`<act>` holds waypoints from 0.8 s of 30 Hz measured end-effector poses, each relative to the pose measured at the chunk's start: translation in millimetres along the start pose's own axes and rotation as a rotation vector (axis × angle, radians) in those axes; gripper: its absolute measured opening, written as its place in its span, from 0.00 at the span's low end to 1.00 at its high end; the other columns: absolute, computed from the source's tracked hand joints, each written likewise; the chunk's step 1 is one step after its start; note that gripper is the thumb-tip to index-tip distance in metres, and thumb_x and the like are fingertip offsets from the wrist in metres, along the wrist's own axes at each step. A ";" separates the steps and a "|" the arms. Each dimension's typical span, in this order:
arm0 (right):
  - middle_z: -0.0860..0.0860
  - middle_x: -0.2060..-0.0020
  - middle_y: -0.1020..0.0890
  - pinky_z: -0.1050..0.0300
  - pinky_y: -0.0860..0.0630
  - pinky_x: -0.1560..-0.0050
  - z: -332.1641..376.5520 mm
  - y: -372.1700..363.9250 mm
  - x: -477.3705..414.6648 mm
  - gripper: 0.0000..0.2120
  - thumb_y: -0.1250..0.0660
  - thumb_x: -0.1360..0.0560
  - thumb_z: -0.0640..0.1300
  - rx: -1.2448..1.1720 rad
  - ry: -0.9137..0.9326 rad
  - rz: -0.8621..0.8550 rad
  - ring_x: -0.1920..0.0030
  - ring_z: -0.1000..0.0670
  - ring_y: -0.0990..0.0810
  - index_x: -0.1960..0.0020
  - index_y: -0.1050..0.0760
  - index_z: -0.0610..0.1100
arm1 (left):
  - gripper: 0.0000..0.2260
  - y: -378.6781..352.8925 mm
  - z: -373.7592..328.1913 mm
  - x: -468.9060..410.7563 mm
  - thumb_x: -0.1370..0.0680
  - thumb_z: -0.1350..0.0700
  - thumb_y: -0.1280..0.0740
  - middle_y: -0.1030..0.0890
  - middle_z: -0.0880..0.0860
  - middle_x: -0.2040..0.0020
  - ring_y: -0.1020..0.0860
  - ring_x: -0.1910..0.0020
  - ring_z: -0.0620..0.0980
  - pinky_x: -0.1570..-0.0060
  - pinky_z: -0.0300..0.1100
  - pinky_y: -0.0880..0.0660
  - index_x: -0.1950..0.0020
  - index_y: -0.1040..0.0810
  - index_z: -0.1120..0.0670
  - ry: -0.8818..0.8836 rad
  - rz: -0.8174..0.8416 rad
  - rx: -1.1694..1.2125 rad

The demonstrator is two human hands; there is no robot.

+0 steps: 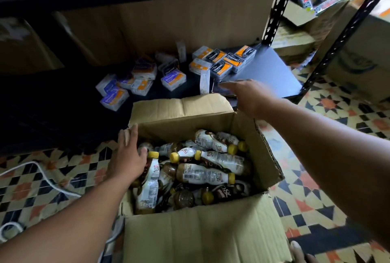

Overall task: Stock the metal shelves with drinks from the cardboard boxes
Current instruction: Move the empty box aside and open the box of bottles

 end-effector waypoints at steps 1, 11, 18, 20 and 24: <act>0.48 0.32 0.21 0.44 0.25 0.37 -4.6 4.6 3.0 0.34 0.39 0.23 0.34 0.032 0.014 -0.032 0.31 0.41 0.26 0.22 0.33 0.58 | 0.34 0.3 2.8 0.6 0.16 0.43 0.43 0.61 0.48 0.17 0.36 0.24 0.64 0.41 0.57 0.26 0.20 0.65 0.36 -0.006 0.010 0.026; 0.46 0.47 0.15 0.42 0.25 0.41 -58.8 -61.6 60.1 0.42 0.53 0.24 0.70 -0.201 -0.096 0.082 0.44 0.40 0.19 0.16 0.60 0.53 | 0.31 -5.1 3.4 3.9 0.19 0.33 0.52 0.61 0.45 0.17 0.49 0.18 0.56 0.29 0.65 0.37 0.20 0.64 0.36 -0.082 0.013 0.075; 0.45 0.19 0.39 0.44 0.32 0.30 -41.3 -132.2 65.2 0.43 0.44 0.19 0.67 -0.514 -0.280 0.103 0.24 0.40 0.33 0.18 0.69 0.55 | 0.32 -10.4 3.3 0.9 0.20 0.32 0.54 0.63 0.46 0.18 0.45 0.20 0.59 0.31 0.65 0.36 0.21 0.65 0.35 -0.059 -0.011 0.060; 0.46 0.19 0.38 0.44 0.32 0.31 -34.8 -142.4 59.9 0.43 0.45 0.19 0.68 -0.527 -0.309 0.096 0.25 0.39 0.32 0.19 0.70 0.57 | 0.31 -6.9 0.1 3.6 0.19 0.34 0.53 0.63 0.46 0.17 0.41 0.21 0.59 0.33 0.65 0.34 0.20 0.65 0.37 -0.065 -0.029 0.055; 0.44 0.23 0.33 0.47 0.32 0.34 -36.1 -149.7 54.5 0.38 0.48 0.17 0.66 -0.501 -0.343 0.124 0.28 0.38 0.30 0.17 0.66 0.58 | 0.32 -0.3 11.8 5.8 0.16 0.40 0.49 0.37 0.59 0.21 0.23 0.37 0.63 0.47 0.57 0.24 0.20 0.67 0.40 0.068 -0.071 0.154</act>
Point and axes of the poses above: each hand's wrist, its own x-axis away from the middle knuckle, its own y-axis out of the back of the hand, z = x × y, the point moved 10 cm from there along -x, towards the middle knuckle
